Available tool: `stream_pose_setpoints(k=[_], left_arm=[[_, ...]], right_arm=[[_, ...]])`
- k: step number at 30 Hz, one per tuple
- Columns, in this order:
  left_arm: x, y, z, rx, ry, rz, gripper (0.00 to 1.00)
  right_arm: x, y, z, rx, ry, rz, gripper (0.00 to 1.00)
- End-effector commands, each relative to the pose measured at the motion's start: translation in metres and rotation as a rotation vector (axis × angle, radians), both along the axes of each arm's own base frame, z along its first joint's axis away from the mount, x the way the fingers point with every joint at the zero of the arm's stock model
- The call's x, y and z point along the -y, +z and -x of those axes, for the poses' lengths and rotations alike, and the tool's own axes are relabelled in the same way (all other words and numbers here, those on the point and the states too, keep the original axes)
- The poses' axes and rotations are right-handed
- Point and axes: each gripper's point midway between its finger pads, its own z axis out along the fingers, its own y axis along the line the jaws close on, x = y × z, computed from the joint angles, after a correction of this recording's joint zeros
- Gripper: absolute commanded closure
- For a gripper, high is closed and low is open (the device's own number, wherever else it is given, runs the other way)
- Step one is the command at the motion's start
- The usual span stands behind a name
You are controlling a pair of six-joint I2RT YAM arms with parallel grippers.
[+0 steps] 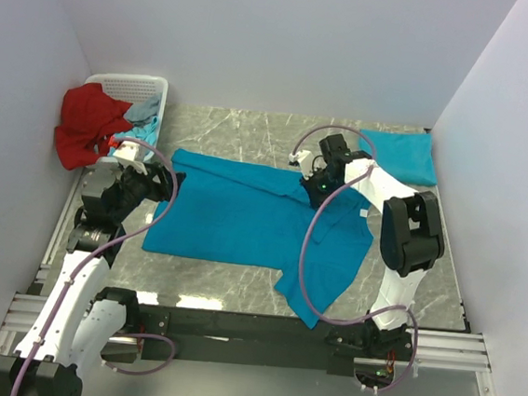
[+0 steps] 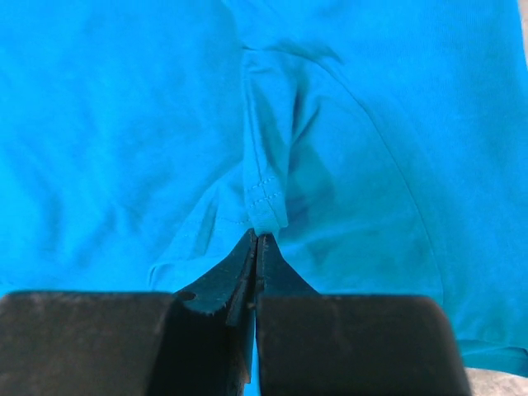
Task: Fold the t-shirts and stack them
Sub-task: Fold the tshirt
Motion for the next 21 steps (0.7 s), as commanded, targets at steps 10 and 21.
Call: stream_pose_setpoints(k=[10, 21], left_arm=[[0.005, 0.010, -0.001, 0.023, -0.029, -0.005, 0.25], [0.005, 0.008, -0.002, 0.014, -0.032, -0.005, 0.25]], right_arm=[[-0.060, 0.012, 0.025, 0.004, 0.155, -0.052, 0.97], [-0.104, 0.004, 0.030, -0.089, 0.116, -0.134, 0.61]])
